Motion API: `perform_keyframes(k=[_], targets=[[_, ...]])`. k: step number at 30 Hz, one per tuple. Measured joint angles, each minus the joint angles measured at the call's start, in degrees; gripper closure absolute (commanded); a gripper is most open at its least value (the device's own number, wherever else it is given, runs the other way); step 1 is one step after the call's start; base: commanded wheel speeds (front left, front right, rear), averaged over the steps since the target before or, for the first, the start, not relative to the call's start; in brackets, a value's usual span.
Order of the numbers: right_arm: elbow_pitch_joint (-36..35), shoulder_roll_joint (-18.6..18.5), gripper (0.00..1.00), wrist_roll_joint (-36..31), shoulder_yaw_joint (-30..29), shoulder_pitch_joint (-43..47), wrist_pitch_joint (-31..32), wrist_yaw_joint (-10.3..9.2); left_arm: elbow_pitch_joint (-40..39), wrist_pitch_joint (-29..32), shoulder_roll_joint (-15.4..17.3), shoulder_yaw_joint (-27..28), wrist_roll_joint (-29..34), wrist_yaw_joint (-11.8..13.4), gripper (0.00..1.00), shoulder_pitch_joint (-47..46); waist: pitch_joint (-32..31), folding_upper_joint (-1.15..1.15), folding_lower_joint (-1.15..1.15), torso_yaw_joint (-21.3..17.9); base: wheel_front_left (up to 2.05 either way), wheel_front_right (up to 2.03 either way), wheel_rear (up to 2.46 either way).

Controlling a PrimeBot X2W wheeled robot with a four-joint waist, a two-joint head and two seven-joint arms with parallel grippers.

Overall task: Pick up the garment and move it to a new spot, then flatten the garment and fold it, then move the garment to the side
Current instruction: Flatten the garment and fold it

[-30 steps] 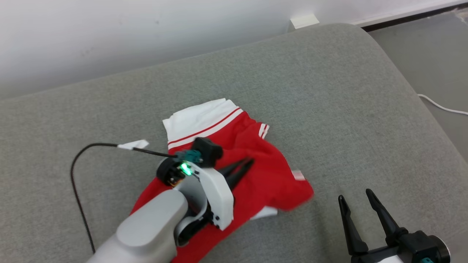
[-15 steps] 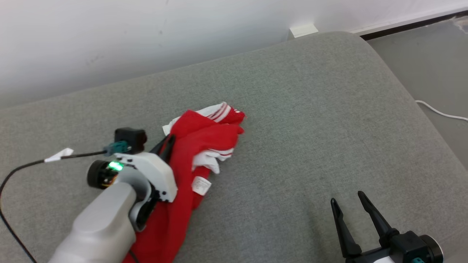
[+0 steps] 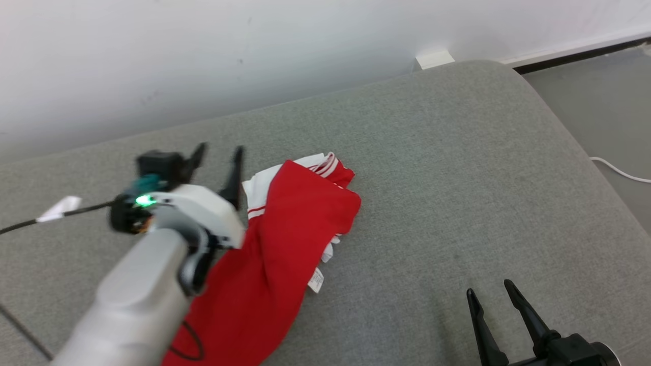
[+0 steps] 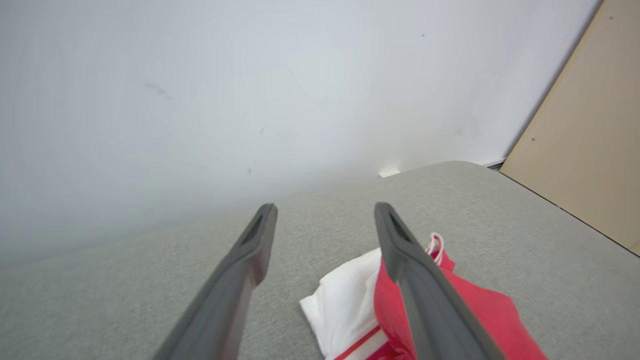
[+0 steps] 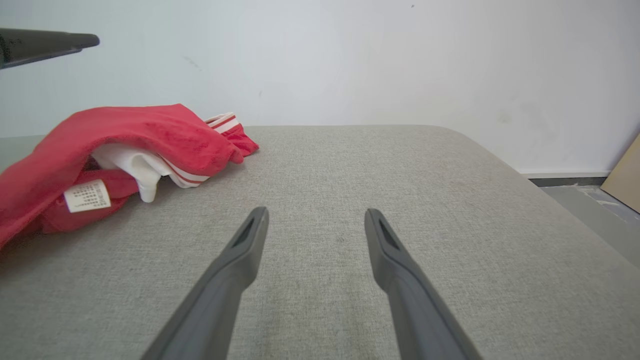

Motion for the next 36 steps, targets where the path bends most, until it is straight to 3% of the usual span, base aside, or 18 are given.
perform_keyframes(k=[4,12,22,36], targets=[[0.00,0.01,0.00,0.00,0.18,0.04,0.00,0.00,-9.81,0.30,-1.62,-3.86,3.42,-0.26,0.00,0.56,-0.48,0.00,0.00,0.81,0.00,0.00,0.00],[-0.08,-0.01,0.00,0.55,0.92,-0.30,0.00,0.00,-24.99,9.84,-4.04,-14.35,7.58,0.40,0.00,6.24,0.83,0.00,0.00,-0.16,0.00,0.00,0.00],[-0.58,0.00,0.00,1.75,1.01,-0.89,-0.01,0.00,-22.42,15.05,0.56,-16.81,9.71,3.68,0.00,7.38,2.67,0.00,0.00,-2.96,0.00,0.00,0.00],[-1.02,0.00,0.00,2.49,1.32,-1.26,0.00,0.00,-17.70,14.27,3.94,-14.01,8.62,4.27,0.00,6.04,4.20,0.00,0.00,-2.28,0.00,0.00,0.00]])
